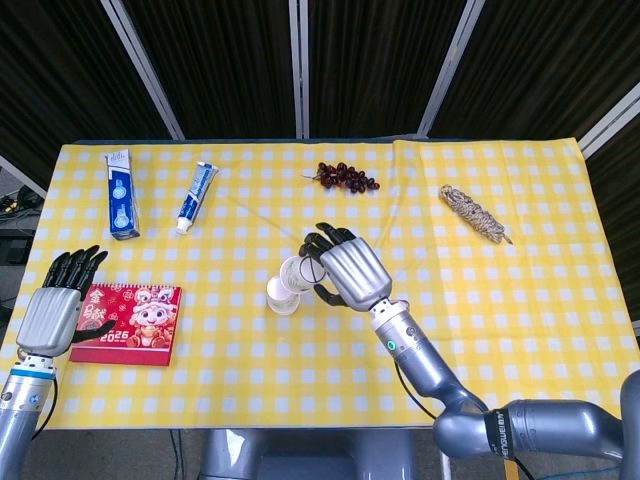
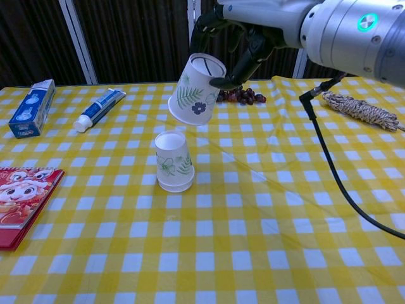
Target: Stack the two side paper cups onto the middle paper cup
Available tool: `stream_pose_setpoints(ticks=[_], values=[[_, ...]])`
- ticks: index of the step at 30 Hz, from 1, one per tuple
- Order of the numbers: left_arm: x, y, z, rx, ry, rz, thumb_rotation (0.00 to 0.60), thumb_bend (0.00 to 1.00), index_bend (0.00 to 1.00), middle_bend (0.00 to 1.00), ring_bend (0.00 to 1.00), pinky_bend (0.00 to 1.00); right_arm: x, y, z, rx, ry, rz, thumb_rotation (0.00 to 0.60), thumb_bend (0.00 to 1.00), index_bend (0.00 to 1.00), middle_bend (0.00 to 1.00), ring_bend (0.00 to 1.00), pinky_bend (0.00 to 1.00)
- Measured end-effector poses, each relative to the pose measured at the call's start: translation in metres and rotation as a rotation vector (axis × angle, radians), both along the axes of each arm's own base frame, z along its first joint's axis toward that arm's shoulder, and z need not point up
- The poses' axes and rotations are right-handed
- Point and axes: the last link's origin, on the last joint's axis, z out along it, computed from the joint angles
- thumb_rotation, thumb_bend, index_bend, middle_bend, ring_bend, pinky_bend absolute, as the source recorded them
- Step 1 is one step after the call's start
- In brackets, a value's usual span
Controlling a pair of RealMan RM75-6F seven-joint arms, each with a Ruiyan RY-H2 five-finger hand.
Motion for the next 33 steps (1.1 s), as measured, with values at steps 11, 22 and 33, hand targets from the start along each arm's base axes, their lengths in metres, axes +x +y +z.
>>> stream_pose_setpoints(ticks=[11,22,33], values=[[-0.002,0.002,0.000,-0.015,-0.012,0.011,0.600,0.14,0.00,0.00,0.00,0.00,-0.001,-0.004,-0.025,0.017,0.026,-0.019,0.600,0.27,0.45,0.24,0.14,0.28],[-0.006,0.004,0.005,-0.018,-0.039,0.029,0.600,0.14,0.00,0.00,0.00,0.00,0.005,0.001,-0.044,0.031,0.060,-0.011,0.600,0.27,0.45,0.25,0.14,0.28],[-0.004,0.004,0.005,-0.031,-0.046,0.027,0.600,0.14,0.00,0.00,0.00,0.00,0.018,0.002,-0.050,0.040,0.029,0.013,0.600,0.20,0.37,0.19,0.14,0.29]])
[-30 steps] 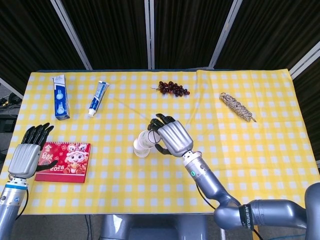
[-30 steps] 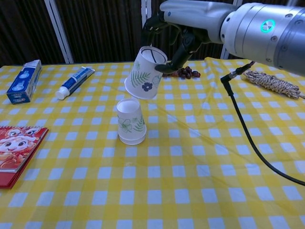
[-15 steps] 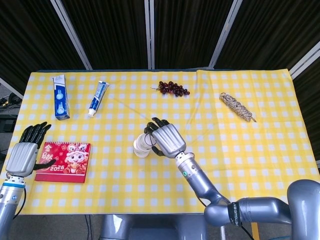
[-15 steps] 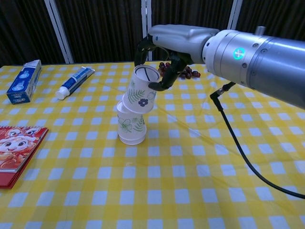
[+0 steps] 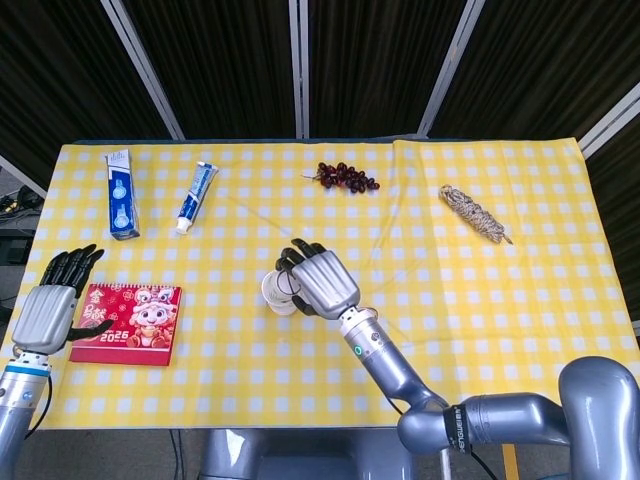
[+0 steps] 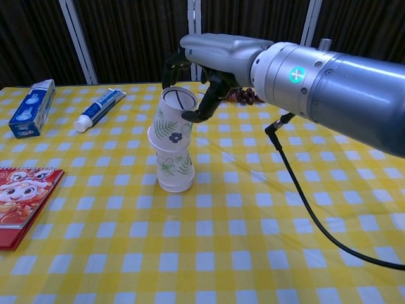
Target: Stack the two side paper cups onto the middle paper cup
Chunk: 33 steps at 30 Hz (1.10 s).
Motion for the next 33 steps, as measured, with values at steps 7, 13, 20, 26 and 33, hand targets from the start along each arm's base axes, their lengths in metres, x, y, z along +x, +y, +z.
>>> stream_pose_setpoints(ticks=[7,13,20,26,33], values=[[0.001,0.000,0.000,-0.004,0.001,0.001,0.600,0.14,0.00,0.00,0.00,0.00,-0.005,-0.002,-0.005,-0.015,0.035,0.004,0.600,0.13,0.21,0.12,0.11,0.28],[0.000,0.001,-0.002,-0.009,0.007,0.005,0.600,0.14,0.00,0.00,0.00,0.00,-0.011,-0.004,0.001,-0.031,0.023,-0.015,0.600,0.13,0.20,0.11,0.11,0.27],[0.000,0.000,-0.002,0.000,0.017,0.003,0.600,0.14,0.00,0.00,0.00,0.00,-0.036,-0.010,0.027,-0.112,0.043,-0.055,0.600,0.13,0.19,0.07,0.08,0.20],[-0.002,0.000,-0.002,0.019,0.028,0.005,0.600,0.14,0.00,0.00,0.00,0.00,-0.090,-0.008,0.052,-0.190,0.048,-0.133,0.600,0.13,0.15,0.01,0.01,0.13],[-0.007,0.001,-0.007,0.031,0.062,0.010,0.600,0.12,0.00,0.00,0.00,0.00,-0.185,0.014,0.081,-0.256,0.006,-0.276,0.600,0.12,0.08,0.00,0.00,0.07]])
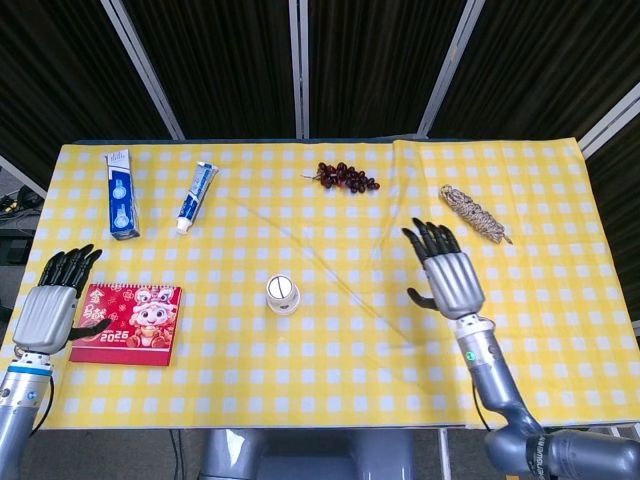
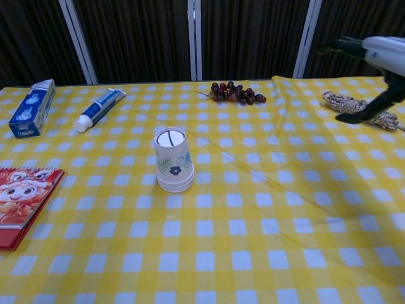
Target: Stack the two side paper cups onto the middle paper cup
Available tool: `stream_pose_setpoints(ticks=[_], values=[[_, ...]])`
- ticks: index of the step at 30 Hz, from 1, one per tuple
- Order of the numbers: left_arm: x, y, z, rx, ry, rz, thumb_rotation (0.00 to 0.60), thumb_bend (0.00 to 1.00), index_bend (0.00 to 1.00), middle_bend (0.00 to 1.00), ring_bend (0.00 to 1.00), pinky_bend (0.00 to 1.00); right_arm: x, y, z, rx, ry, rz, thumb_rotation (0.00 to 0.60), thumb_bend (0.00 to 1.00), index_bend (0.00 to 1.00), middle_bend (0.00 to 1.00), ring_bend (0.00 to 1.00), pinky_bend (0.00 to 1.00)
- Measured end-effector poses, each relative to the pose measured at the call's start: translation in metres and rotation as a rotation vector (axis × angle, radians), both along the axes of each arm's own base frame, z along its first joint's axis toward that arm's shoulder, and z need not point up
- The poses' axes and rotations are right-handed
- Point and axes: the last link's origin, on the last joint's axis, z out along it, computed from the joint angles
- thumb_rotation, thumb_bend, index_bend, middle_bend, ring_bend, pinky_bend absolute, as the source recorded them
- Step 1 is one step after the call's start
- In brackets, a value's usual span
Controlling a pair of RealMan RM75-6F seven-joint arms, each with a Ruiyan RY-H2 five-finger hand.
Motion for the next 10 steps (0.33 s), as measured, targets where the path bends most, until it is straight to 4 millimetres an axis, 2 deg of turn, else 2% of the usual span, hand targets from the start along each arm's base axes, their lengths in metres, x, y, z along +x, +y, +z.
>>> stream_pose_setpoints(ticks=[6,8,10], values=[[-0.007,-0.006,-0.005,-0.003,0.036,0.015,0.600,0.11,0.00,0.00,0.00,0.00,-0.087,0.035,0.032,-0.080,-0.007,-0.108,0.600,0.11,0.00,0.00,0.00,0.00],[-0.010,-0.011,-0.007,-0.007,0.046,0.026,0.600,0.09,0.00,0.00,0.00,0.00,-0.111,0.050,0.044,-0.101,0.017,-0.138,0.600,0.11,0.00,0.00,0.00,0.00],[-0.012,-0.016,-0.008,-0.008,0.053,0.034,0.600,0.07,0.00,0.00,0.00,0.00,-0.126,0.062,0.053,-0.113,0.031,-0.155,0.600,0.11,0.00,0.00,0.00,0.00]])
